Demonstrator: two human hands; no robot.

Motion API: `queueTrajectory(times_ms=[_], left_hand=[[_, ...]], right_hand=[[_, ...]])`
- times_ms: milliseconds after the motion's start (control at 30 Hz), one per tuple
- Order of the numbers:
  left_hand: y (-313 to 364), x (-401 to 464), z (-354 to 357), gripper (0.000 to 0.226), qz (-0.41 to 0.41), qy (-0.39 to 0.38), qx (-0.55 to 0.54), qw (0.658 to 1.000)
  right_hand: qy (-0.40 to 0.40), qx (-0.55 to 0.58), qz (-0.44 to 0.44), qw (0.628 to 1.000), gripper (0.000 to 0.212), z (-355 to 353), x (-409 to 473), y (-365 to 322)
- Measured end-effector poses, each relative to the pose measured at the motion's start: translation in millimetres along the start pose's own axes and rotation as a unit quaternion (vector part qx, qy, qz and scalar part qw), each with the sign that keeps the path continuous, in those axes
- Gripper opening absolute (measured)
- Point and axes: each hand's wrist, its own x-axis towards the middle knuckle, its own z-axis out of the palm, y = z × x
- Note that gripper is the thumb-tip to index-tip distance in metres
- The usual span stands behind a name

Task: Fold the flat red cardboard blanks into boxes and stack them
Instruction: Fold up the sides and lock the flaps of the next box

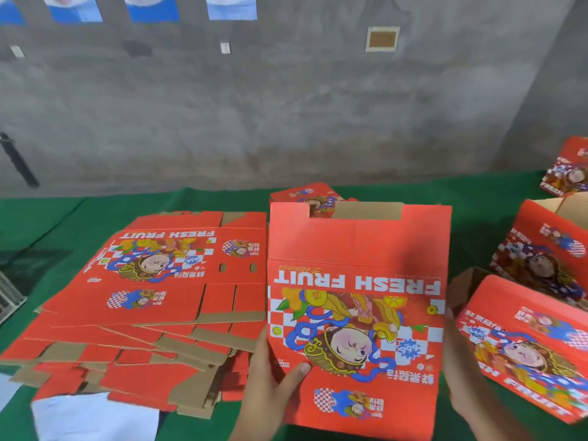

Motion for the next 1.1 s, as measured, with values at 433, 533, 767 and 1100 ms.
queueTrajectory(times_ms=[433,533,767,1100], left_hand=[[32,13,-7,0.056,-0.11,0.084,-0.183,0.973],[52,-2,-1,0.056,-0.023,0.088,-0.117,0.989],[44,-8,-4,0.066,0.14,0.089,0.125,0.978],[39,-7,-5,0.025,0.073,0.117,0.123,0.983]], right_hand=[[-0.109,0.106,-0.123,0.981,0.049,-24,18,-1],[-0.098,0.041,-0.088,0.99,0.021,-8,7,2],[-0.103,-0.053,-0.191,0.975,0.087,-14,5,31],[-0.101,-0.193,-0.214,0.952,0.06,-48,0,14]])
